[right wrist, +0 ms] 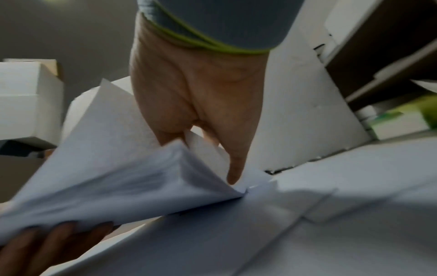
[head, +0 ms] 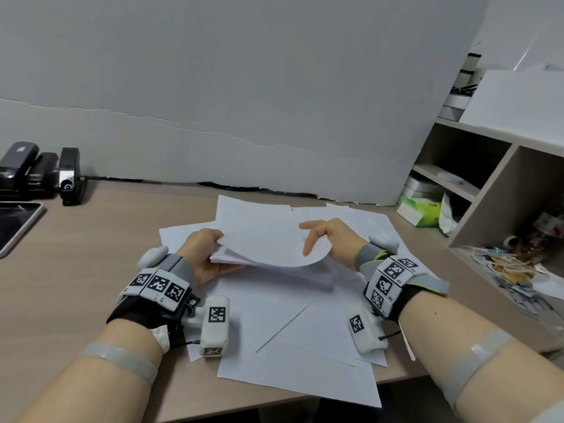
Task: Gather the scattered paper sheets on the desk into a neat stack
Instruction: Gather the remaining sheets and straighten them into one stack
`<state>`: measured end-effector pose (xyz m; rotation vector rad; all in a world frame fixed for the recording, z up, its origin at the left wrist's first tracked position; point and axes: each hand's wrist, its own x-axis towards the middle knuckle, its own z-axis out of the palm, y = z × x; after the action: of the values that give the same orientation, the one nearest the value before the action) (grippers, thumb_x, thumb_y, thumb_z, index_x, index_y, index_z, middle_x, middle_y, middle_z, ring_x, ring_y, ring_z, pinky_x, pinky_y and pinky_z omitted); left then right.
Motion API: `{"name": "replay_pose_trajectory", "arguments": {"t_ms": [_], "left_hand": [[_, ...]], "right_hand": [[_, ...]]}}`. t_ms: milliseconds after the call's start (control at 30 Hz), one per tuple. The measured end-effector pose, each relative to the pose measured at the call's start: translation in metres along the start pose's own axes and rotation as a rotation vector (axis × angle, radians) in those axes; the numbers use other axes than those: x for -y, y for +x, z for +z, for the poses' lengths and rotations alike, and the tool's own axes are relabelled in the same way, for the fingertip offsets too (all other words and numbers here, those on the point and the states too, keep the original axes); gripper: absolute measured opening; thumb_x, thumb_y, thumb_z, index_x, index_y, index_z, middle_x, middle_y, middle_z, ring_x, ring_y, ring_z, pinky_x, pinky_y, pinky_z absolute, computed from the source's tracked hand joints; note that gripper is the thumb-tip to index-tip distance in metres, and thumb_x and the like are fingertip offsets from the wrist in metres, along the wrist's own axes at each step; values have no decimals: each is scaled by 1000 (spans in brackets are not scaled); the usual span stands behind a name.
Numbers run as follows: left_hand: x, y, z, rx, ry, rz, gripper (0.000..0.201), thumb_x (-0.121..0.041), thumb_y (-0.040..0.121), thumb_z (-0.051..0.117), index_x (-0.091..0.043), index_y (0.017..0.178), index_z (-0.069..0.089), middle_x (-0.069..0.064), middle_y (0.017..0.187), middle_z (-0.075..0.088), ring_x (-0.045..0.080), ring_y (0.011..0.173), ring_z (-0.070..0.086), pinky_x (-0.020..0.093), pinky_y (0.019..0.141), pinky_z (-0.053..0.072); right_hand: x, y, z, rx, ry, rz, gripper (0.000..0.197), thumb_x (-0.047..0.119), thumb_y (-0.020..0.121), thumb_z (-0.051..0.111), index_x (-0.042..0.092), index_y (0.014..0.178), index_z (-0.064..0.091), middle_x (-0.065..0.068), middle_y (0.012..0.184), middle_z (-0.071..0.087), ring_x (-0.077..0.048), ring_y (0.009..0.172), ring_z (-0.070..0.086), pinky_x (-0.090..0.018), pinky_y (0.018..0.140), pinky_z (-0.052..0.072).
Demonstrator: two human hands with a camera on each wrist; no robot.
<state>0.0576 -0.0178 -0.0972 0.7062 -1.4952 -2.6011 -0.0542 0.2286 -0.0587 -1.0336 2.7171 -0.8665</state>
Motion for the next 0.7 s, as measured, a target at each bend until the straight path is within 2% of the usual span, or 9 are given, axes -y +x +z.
{"name": "replay_pose_trajectory", "arguments": {"t_ms": [67, 133, 200, 267, 367, 433, 500, 567, 700], "left_hand": [[0, 3, -2, 3, 3, -29, 29, -12, 95, 38, -4, 115, 57, 16, 96, 70, 30, 74, 69, 39, 60, 59], [-1, 3, -3, 52, 10, -54, 37, -31, 99, 42, -6, 113, 65, 14, 98, 72, 30, 76, 70, 39, 70, 59], [-2, 1, -3, 97, 73, -66, 41, -41, 99, 49, -7, 105, 70, 14, 93, 74, 29, 71, 70, 37, 68, 59], [0, 0, 0, 123, 195, -68, 28, -26, 95, 60, -5, 111, 67, 14, 92, 74, 30, 71, 72, 37, 63, 60], [5, 2, 1, 82, 359, -23, 25, 6, 89, 60, 5, 114, 62, 17, 92, 76, 31, 77, 74, 41, 67, 61], [5, 3, -1, 49, 421, 13, 25, 12, 88, 57, 6, 112, 61, 21, 98, 74, 35, 84, 69, 48, 83, 56], [2, 3, -4, 22, 410, 42, 25, 11, 87, 57, 4, 111, 61, 27, 110, 69, 37, 90, 56, 50, 85, 47], [-1, 5, -7, 2, 355, 85, 24, 11, 88, 56, 2, 109, 62, 27, 107, 66, 34, 90, 50, 45, 80, 44], [-5, 8, -13, -95, 237, 182, 30, 8, 88, 58, -2, 116, 60, 18, 95, 65, 31, 73, 56, 39, 69, 53]], "right_hand": [[-17, 3, 6, -1, 69, 31, 71, -29, 70, 37, 31, 56, 73, 10, 131, 59, -14, 127, 53, -42, 112, 37], [-18, 1, 8, -10, 128, 38, 67, -28, 70, 34, 25, 59, 74, 10, 132, 59, -14, 126, 55, -41, 111, 38], [-7, -2, 7, -34, 161, 30, 58, -25, 77, 40, 18, 80, 79, 7, 133, 58, -14, 124, 55, -30, 107, 39], [2, -2, 5, -75, 145, -1, 45, -15, 86, 51, 11, 117, 70, 0, 132, 56, -12, 120, 53, -22, 103, 40], [-3, 8, 6, -169, 7, 230, 58, 7, 89, 63, 17, 143, 45, -10, 139, 49, -26, 125, 51, -37, 106, 42], [-7, 14, 5, -166, -175, 436, 52, 18, 85, 63, 16, 135, 49, -13, 132, 51, -35, 116, 55, -41, 97, 47], [-5, 12, 3, -99, -298, 545, 23, 30, 81, 61, 13, 97, 59, -11, 100, 57, -35, 95, 55, -33, 75, 48], [-4, 11, 4, -41, -331, 571, 32, 34, 84, 65, 15, 67, 45, -4, 73, 49, -29, 81, 49, -27, 61, 37], [-11, 11, 9, 13, -294, 662, 51, 56, 66, 77, 12, 74, 53, -3, 78, 60, -26, 77, 59, -31, 74, 45]]}}
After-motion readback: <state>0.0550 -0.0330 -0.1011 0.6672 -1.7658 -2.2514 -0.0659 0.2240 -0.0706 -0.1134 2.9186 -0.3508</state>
